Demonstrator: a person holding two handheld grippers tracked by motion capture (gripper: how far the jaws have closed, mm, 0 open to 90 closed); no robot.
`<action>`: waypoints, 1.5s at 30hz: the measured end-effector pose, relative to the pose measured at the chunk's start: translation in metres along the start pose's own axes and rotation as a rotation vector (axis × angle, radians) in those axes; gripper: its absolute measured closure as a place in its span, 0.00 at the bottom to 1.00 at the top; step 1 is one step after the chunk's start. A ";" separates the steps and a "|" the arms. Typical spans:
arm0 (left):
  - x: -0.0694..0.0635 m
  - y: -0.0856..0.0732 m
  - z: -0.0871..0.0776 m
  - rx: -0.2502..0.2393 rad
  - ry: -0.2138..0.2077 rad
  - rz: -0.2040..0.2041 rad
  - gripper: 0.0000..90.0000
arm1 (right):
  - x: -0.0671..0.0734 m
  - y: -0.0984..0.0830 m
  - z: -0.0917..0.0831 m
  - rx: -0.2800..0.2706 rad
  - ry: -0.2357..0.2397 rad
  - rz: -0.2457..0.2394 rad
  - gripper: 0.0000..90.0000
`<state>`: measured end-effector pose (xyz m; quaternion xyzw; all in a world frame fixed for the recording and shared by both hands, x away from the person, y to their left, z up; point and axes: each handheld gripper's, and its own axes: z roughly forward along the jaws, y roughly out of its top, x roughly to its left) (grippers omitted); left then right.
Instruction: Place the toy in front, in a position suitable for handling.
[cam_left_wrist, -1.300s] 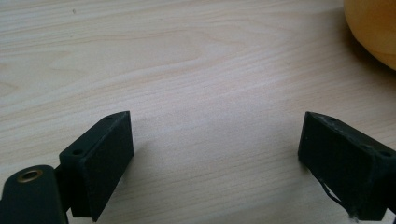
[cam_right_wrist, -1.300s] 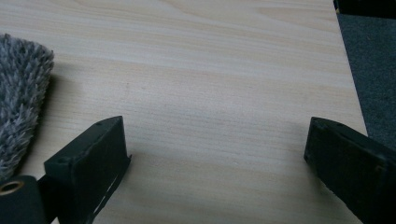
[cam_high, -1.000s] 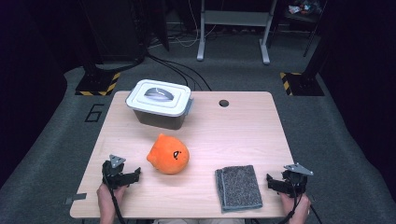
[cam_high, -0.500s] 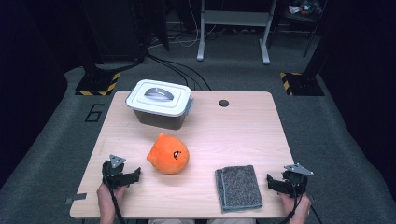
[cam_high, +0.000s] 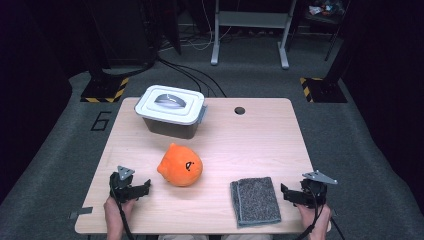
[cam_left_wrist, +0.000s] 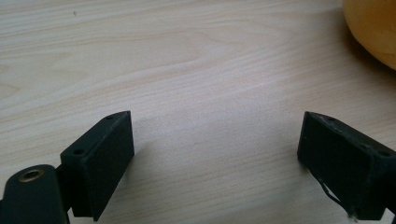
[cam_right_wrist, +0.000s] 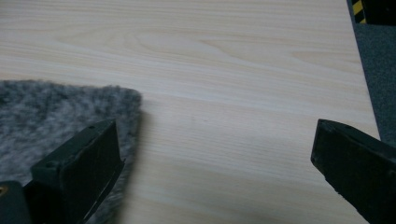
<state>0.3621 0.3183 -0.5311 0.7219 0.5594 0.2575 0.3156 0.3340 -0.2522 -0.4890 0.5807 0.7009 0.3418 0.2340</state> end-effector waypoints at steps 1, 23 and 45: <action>0.000 0.000 0.000 0.000 0.000 0.000 0.12 | 0.004 0.001 -0.002 0.001 0.011 -0.009 0.00; 0.000 0.000 0.000 -0.001 -0.002 0.001 0.12 | 0.092 0.000 0.001 0.067 0.169 -0.184 0.00; 0.000 0.000 0.000 -0.002 0.001 0.008 0.12 | 0.112 -0.018 0.032 0.194 0.118 -0.205 0.08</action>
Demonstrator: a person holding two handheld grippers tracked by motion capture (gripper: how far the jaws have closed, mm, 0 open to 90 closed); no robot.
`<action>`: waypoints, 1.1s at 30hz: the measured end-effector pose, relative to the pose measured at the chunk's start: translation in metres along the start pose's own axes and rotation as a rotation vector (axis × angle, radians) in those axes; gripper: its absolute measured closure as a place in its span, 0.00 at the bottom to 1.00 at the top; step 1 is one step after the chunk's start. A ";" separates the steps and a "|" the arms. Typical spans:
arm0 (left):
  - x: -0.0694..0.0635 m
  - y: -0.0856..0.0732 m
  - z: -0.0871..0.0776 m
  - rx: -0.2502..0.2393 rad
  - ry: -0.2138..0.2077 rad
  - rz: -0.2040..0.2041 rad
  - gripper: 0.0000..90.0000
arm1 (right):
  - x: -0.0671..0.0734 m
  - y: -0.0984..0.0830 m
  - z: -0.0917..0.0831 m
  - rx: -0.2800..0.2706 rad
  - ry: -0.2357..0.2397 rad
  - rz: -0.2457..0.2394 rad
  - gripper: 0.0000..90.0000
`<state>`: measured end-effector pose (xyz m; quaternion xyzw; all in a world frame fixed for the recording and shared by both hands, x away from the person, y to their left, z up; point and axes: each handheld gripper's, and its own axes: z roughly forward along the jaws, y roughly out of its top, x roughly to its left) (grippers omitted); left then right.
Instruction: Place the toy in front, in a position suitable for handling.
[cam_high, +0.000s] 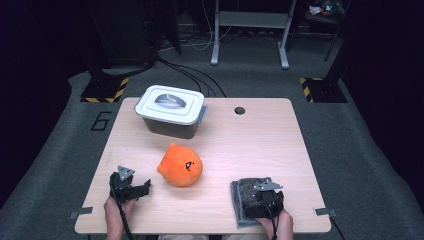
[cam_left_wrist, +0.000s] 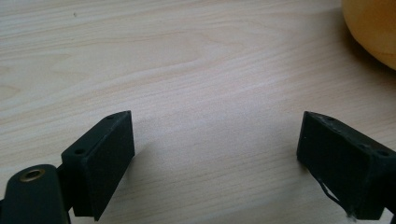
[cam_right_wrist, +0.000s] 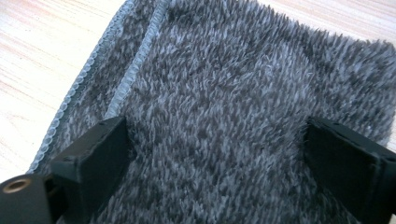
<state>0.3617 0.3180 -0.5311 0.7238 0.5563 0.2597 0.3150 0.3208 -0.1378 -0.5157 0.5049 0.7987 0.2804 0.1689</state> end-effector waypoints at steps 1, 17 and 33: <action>0.000 0.000 0.000 0.000 0.000 0.000 0.12 | 0.000 0.000 0.000 0.000 0.000 0.000 0.08; -0.001 0.000 0.000 -0.001 0.004 0.000 0.12 | -0.007 -0.004 -0.008 -0.035 -0.012 0.010 0.46; -0.001 0.000 -0.001 0.000 0.005 0.006 0.12 | -0.008 -0.004 -0.012 -0.050 -0.001 -0.002 0.78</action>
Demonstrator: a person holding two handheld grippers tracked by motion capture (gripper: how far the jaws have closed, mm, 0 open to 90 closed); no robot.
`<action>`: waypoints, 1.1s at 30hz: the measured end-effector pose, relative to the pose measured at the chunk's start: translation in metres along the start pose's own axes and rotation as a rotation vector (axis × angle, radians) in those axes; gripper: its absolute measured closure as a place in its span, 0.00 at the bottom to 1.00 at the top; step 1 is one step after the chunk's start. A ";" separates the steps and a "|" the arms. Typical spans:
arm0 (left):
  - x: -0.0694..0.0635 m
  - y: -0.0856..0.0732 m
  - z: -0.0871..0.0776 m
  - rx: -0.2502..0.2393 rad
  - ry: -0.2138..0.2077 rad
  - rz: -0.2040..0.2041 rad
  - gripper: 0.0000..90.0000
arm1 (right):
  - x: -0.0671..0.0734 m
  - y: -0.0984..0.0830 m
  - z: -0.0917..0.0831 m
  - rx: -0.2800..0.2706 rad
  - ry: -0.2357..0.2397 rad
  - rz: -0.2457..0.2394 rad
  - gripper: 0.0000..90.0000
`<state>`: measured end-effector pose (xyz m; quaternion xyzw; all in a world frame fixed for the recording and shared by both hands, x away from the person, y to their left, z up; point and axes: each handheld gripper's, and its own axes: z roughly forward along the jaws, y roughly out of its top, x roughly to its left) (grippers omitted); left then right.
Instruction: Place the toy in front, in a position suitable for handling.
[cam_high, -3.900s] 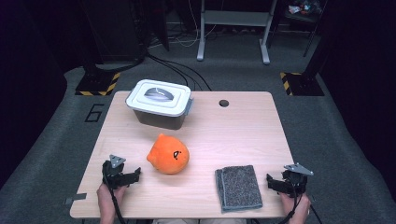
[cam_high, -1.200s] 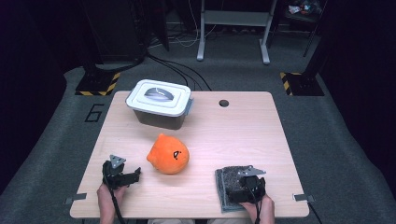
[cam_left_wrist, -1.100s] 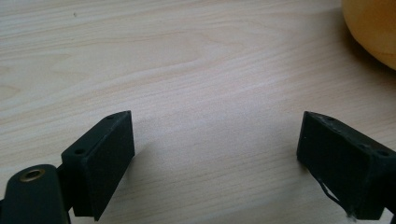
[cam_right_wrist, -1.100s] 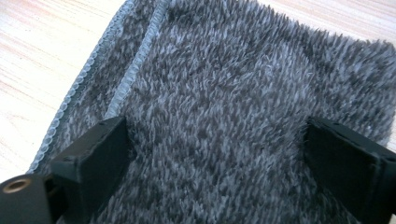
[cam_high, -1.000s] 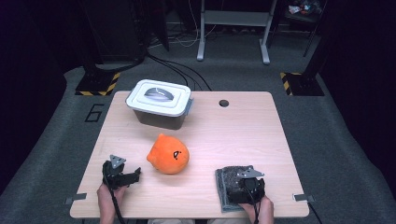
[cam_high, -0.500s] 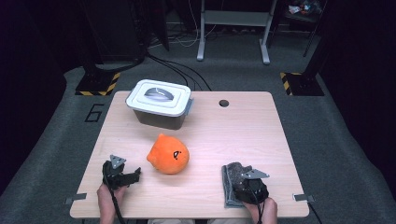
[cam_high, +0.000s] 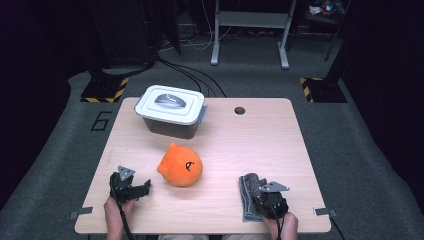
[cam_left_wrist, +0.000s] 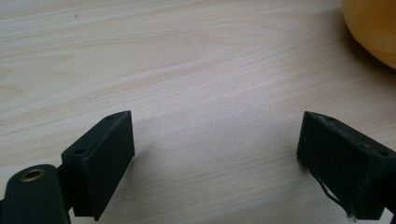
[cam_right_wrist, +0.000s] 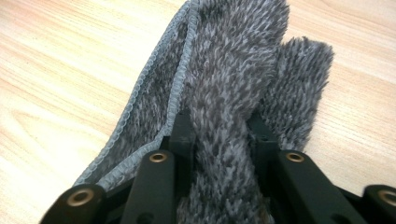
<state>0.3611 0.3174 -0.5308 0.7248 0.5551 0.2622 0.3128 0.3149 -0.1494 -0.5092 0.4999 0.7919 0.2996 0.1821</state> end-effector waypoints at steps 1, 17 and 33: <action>0.000 0.000 0.000 -0.001 0.002 0.000 0.12 | 0.000 0.000 -0.001 0.001 -0.001 0.000 0.78; 0.000 0.000 0.000 -0.002 0.001 -0.001 0.12 | -0.011 0.009 -0.026 -0.071 -0.023 -0.010 0.80; 0.000 0.000 0.000 -0.003 0.001 -0.002 0.12 | -0.040 0.022 -0.048 -0.097 -0.094 -0.008 0.79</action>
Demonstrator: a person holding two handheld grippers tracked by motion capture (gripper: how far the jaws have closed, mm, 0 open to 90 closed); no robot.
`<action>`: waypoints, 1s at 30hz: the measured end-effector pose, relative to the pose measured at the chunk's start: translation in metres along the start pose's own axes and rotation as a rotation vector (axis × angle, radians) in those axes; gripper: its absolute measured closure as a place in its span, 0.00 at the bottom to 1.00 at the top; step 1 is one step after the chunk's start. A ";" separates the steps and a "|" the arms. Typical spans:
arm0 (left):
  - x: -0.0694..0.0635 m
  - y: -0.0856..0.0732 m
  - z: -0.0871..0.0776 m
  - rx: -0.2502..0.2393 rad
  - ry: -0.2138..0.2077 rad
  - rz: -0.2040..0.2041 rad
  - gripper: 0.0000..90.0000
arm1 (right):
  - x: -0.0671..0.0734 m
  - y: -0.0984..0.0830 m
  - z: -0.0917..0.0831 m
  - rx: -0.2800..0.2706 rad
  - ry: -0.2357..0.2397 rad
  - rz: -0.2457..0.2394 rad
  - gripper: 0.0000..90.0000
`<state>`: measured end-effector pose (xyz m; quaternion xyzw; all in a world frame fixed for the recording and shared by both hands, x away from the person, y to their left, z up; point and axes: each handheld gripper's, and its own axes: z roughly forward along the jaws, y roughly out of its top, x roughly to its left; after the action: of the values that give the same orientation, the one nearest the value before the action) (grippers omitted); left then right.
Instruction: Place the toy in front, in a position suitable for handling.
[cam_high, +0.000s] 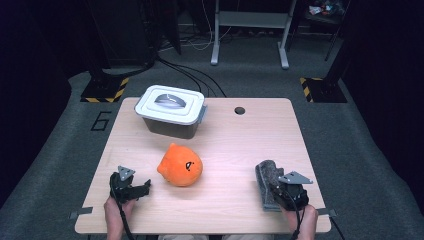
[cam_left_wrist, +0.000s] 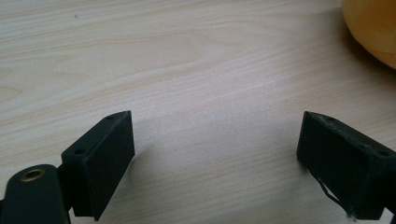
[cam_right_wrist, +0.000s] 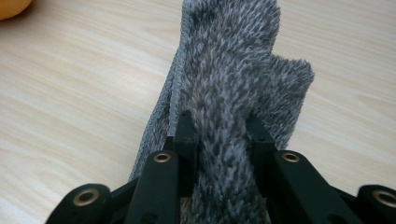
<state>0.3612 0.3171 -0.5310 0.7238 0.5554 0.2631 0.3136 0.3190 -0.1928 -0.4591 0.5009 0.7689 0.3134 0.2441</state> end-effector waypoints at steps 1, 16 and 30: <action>0.000 0.000 0.000 0.001 0.000 0.001 0.12 | -0.003 0.001 -0.001 -0.002 0.000 0.002 0.79; 0.000 0.000 0.000 -0.004 0.002 -0.001 0.12 | -0.041 0.005 -0.006 -0.011 -0.070 0.039 0.79; 0.000 0.000 0.000 0.003 -0.003 -0.002 0.12 | -0.072 0.016 0.009 -0.001 -0.094 0.068 0.78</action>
<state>0.3613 0.3174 -0.5309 0.7240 0.5562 0.2610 0.3137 0.3627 -0.2526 -0.4494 0.5408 0.7390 0.2980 0.2695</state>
